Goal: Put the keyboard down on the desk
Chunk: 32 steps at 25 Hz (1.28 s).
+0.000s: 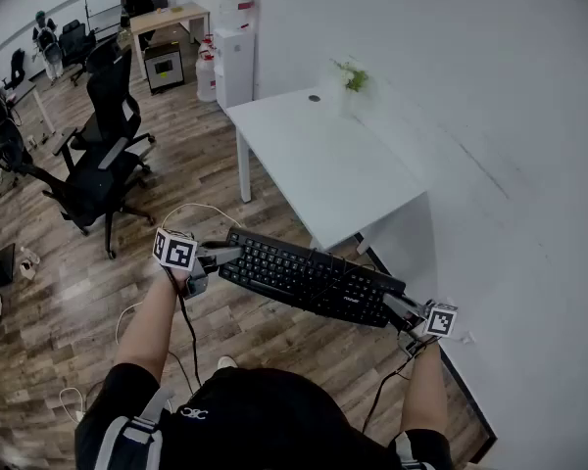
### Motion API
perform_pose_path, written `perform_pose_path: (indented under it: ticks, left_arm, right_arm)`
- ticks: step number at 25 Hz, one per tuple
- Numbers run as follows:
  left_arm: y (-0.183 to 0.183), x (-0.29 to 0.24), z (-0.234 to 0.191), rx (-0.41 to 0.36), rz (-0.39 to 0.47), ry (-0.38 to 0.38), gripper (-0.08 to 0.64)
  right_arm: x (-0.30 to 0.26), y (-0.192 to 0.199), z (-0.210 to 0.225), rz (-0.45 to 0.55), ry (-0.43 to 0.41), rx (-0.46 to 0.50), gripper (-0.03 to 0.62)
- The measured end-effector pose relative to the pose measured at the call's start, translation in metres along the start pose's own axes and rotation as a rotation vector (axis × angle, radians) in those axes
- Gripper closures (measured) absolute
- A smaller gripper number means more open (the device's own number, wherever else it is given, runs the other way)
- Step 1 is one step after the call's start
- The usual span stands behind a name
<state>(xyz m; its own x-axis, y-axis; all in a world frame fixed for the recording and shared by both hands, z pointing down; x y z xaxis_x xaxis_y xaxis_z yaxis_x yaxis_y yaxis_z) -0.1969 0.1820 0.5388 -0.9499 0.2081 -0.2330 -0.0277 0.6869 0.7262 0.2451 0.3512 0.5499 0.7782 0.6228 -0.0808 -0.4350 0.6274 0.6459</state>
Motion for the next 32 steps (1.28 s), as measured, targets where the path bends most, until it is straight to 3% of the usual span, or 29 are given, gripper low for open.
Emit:
perform_pose_path:
  ticks: [18, 23, 29, 32]
  left_arm:
    - [0.019, 0.039, 0.022, -0.005, -0.003, -0.030, 0.402]
    - [0.025, 0.052, 0.016, 0.010, -0.001, -0.034, 0.403]
    - [0.020, 0.089, 0.001, 0.005, 0.010, -0.028, 0.403]
    - [0.019, 0.114, -0.016, 0.007, 0.008, -0.036, 0.403]
  right_arm:
    - [-0.004, 0.026, -0.025, -0.029, -0.026, -0.015, 0.477]
    - [-0.009, 0.032, -0.014, -0.079, -0.013, 0.024, 0.477]
    - [-0.051, 0.042, -0.045, -0.043, -0.039, -0.029, 0.476]
    - [-0.073, 0.055, -0.037, -0.066, -0.021, -0.008, 0.476]
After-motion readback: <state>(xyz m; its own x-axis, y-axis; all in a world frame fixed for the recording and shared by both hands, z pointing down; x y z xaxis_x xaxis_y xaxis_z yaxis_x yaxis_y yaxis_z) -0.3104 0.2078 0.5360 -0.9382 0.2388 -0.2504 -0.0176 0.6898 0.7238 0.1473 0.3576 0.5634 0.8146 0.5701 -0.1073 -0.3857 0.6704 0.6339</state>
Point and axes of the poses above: the fingertips, and each gripper's own axes: x backward along the fingers, z to its right, y out of its underside, the point moved 6 cm from there along x, backward along the fingers, and after that the axes turned 2 degrees about -y, right-handed, at the moved point
